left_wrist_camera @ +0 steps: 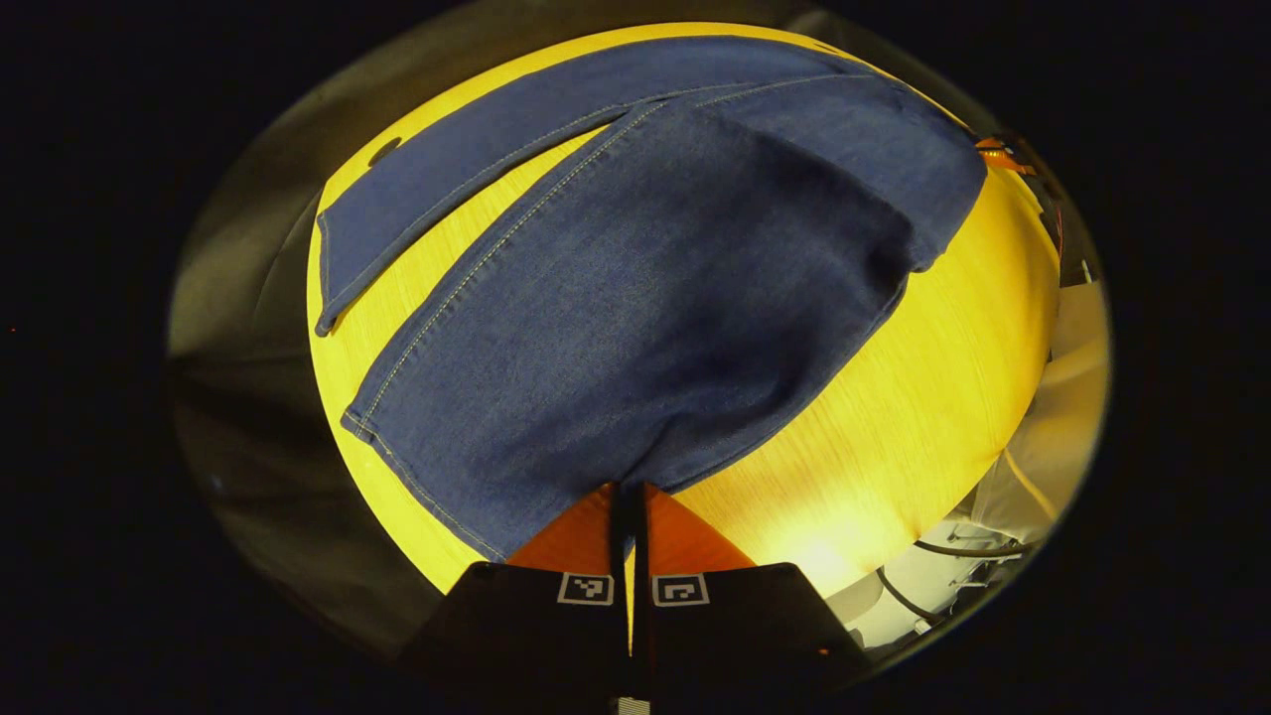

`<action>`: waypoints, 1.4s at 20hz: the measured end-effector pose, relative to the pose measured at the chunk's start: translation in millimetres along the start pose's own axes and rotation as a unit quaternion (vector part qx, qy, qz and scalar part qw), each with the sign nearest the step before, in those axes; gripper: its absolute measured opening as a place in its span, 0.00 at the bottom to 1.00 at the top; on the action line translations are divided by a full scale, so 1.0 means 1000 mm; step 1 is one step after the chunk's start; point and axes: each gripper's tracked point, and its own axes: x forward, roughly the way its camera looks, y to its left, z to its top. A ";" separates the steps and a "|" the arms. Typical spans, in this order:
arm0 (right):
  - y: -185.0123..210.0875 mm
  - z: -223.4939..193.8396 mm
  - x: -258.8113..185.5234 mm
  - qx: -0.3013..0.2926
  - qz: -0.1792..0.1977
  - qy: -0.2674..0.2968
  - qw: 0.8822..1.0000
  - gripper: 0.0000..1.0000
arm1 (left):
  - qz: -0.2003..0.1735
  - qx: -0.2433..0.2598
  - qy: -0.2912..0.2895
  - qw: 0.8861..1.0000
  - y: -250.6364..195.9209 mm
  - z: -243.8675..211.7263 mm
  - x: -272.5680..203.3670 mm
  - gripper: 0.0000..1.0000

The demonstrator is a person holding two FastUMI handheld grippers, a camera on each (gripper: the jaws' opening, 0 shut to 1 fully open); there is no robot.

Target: Grasp the waist and the cuffs of the jeans and fold them to make the two legs overlap; first hold the waist and fold one-third of the jeans toward the cuffs, then hold the cuffs and fold the remaining one-third in the same direction to finish folding.

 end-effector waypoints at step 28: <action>-0.163 0.242 -0.028 0.316 -0.241 -0.308 0.864 0.00 | 0.341 -0.205 -0.253 0.882 0.005 0.110 -0.195 0.00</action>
